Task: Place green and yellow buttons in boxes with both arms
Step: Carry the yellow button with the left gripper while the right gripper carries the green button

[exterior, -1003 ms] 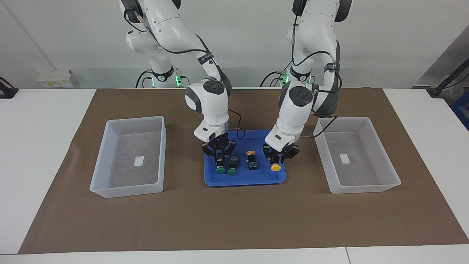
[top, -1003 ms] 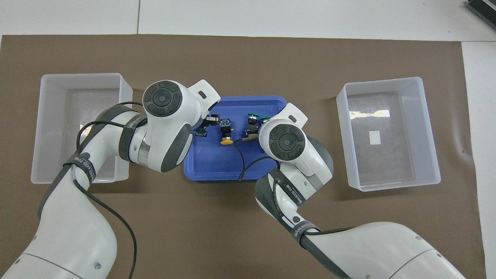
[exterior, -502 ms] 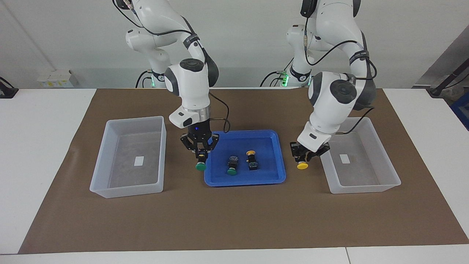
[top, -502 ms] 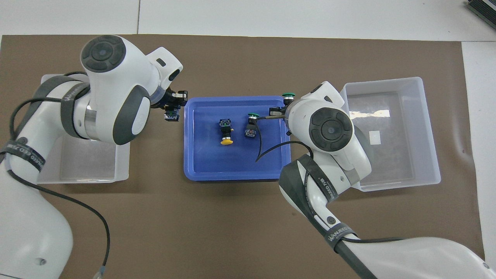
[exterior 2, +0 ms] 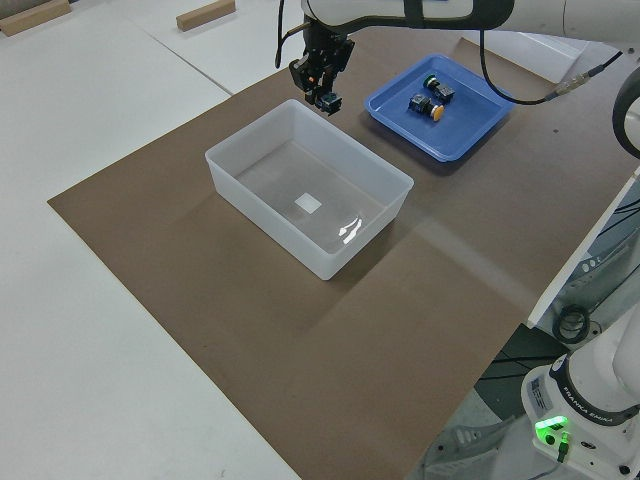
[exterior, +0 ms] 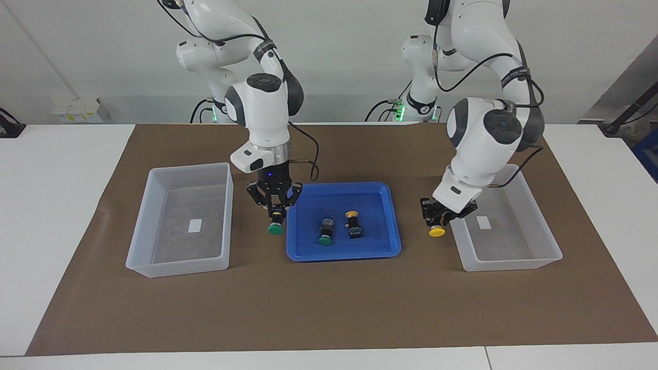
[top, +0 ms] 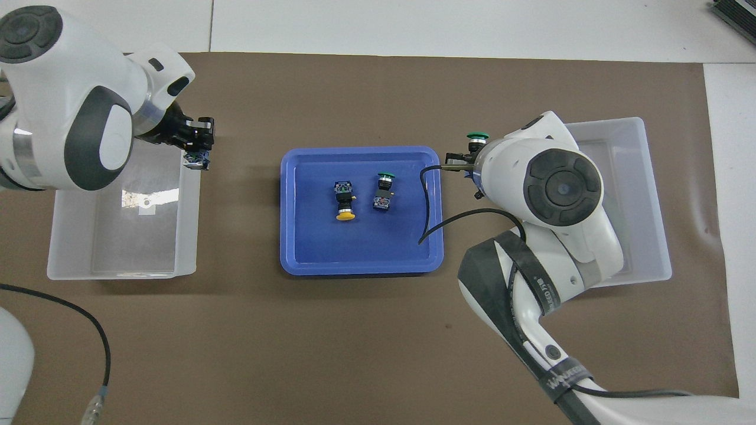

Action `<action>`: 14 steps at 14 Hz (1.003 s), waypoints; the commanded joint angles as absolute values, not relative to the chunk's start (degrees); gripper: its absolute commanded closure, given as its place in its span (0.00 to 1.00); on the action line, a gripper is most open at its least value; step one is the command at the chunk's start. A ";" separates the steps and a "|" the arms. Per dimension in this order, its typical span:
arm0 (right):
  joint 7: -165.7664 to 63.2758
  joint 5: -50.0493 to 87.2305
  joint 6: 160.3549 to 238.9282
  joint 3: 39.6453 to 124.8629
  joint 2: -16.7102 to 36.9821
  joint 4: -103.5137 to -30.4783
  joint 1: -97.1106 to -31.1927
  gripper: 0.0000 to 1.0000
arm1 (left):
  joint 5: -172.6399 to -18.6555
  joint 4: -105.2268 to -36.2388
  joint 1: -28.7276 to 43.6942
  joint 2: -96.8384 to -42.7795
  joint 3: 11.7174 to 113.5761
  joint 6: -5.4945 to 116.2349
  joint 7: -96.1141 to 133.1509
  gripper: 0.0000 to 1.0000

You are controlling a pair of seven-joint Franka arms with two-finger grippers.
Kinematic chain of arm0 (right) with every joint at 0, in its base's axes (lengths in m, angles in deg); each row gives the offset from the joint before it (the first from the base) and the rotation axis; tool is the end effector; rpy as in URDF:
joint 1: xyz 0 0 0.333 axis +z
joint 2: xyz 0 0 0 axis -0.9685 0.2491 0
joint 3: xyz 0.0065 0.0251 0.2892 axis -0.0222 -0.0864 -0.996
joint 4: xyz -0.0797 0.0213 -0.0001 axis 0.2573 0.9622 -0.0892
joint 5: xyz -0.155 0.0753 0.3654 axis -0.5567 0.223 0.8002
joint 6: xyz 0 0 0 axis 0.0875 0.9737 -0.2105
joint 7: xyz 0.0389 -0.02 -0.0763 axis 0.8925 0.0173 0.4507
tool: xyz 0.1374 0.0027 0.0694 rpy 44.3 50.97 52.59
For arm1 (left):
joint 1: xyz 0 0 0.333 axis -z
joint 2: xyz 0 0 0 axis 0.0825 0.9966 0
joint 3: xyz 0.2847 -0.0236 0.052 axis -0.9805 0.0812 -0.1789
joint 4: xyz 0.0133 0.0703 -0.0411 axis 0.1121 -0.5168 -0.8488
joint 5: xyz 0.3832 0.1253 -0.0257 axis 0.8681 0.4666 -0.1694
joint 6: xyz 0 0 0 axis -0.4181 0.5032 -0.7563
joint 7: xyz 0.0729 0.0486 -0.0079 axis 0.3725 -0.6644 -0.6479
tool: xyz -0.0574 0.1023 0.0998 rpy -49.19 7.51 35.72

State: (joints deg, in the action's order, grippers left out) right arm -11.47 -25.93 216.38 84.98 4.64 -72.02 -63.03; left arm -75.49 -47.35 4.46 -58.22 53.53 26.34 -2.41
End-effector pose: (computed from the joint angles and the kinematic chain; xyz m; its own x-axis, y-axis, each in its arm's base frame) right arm 0.6205 0.1762 0.3676 0.9412 -0.1017 0.3222 -0.1194 -0.9922 0.0354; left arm 0.6763 -0.0540 0.3846 0.9908 -0.1289 0.0405 -0.1306 -0.9905 0.0419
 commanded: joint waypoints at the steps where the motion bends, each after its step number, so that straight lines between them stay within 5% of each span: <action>1: -18.52 -27.12 215.47 84.36 3.93 -72.93 -66.69 1.00 | -72.99 -47.49 4.14 -58.34 53.55 27.46 -5.27 1.00; 7: -26.97 -26.41 208.96 84.27 3.85 -72.23 -72.05 1.00 | -71.04 -59.59 1.60 -61.40 53.38 36.66 -5.45 1.00; 14: -37.62 -19.12 211.67 84.36 6.56 -72.58 -78.91 1.00 | -71.04 -70.16 0.54 -61.50 53.38 47.93 -4.84 1.00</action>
